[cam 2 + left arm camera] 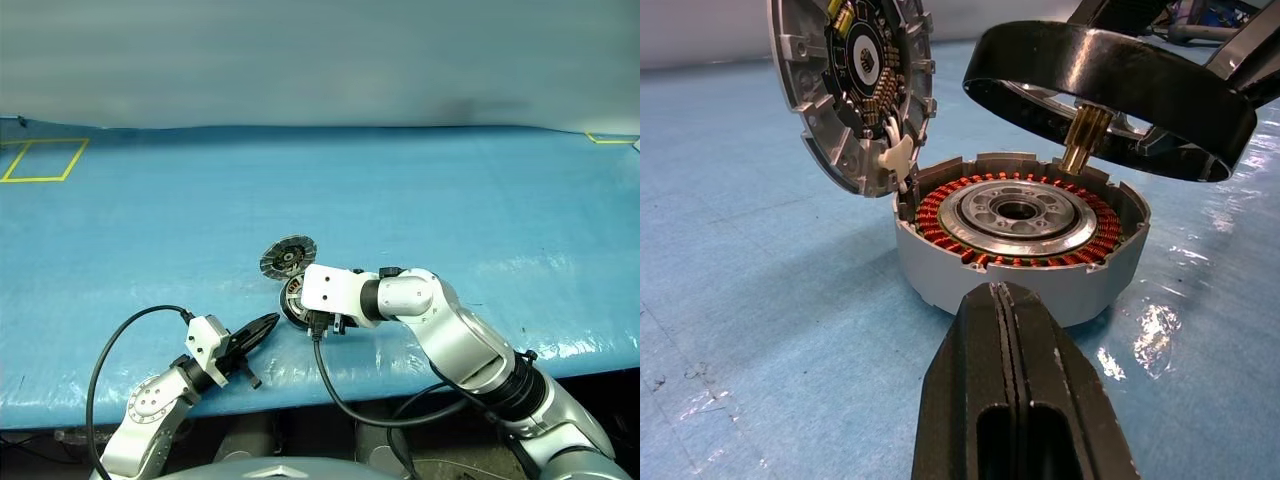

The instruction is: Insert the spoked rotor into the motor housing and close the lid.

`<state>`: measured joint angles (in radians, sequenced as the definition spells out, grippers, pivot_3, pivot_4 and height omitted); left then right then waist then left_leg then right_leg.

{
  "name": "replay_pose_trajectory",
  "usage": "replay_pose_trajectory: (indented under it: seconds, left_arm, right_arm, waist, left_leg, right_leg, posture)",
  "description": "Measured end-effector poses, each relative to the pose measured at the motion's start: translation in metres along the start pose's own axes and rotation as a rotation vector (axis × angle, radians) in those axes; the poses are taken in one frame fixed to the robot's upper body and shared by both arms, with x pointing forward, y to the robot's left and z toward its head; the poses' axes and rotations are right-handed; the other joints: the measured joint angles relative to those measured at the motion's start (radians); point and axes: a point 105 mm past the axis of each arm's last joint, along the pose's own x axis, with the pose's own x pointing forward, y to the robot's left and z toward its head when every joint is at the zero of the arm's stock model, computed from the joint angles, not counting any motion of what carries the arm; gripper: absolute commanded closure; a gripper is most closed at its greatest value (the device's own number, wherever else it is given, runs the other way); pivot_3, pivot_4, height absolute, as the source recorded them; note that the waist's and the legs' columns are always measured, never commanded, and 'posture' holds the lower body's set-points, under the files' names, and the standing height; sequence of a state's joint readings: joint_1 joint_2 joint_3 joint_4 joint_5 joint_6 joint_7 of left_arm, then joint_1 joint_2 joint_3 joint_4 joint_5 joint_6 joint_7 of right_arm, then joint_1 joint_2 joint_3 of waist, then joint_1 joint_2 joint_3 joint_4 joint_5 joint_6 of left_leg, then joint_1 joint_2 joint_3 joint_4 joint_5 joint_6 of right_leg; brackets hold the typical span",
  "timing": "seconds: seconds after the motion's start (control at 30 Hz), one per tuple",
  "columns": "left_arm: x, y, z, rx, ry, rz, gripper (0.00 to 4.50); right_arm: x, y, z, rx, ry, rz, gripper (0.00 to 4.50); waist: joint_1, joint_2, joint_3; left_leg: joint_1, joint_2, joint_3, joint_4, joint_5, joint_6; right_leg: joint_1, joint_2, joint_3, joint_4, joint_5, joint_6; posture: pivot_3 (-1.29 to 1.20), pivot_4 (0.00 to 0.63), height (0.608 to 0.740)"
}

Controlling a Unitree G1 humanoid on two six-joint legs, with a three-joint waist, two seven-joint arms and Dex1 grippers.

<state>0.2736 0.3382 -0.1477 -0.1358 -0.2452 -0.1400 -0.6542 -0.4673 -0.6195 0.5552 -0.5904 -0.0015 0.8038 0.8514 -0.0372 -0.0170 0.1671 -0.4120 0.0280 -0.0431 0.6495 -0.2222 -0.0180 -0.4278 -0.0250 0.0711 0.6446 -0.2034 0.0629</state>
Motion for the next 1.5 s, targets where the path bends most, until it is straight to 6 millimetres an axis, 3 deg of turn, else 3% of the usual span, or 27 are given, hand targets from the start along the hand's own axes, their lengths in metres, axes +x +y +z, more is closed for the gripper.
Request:
replay_pose_trajectory:
  seconds: [0.67, 1.5]
  left_arm:
    - [-0.001, -0.002, -0.002, -0.001, 0.006, -0.002, 4.5]
    - [0.0, -0.003, -0.002, 0.002, 0.006, -0.009, 4.5]
  right_arm:
    - [0.017, -0.015, -0.009, 0.06, 0.008, -0.047, 2.71]
    - [0.01, -0.017, -0.009, 0.048, 0.012, -0.054, 2.71]
  waist:
    - [0.0, 0.0, 0.0]
    - [-0.001, 0.0, 0.0]
  left_leg:
    - [0.0, 0.0, 0.0, 0.0, 0.0, 0.0]
    - [0.0, 0.0, 0.0, 0.0, 0.0, 0.0]
  right_leg:
    - [0.0, 0.0, 0.0, 0.0, 0.0, 0.0]
    - [0.0, 0.0, 0.0, 0.0, 0.0, 0.0]
  posture:
    - [0.0, 0.15, 0.74]
    - [0.0, 0.15, 0.74]
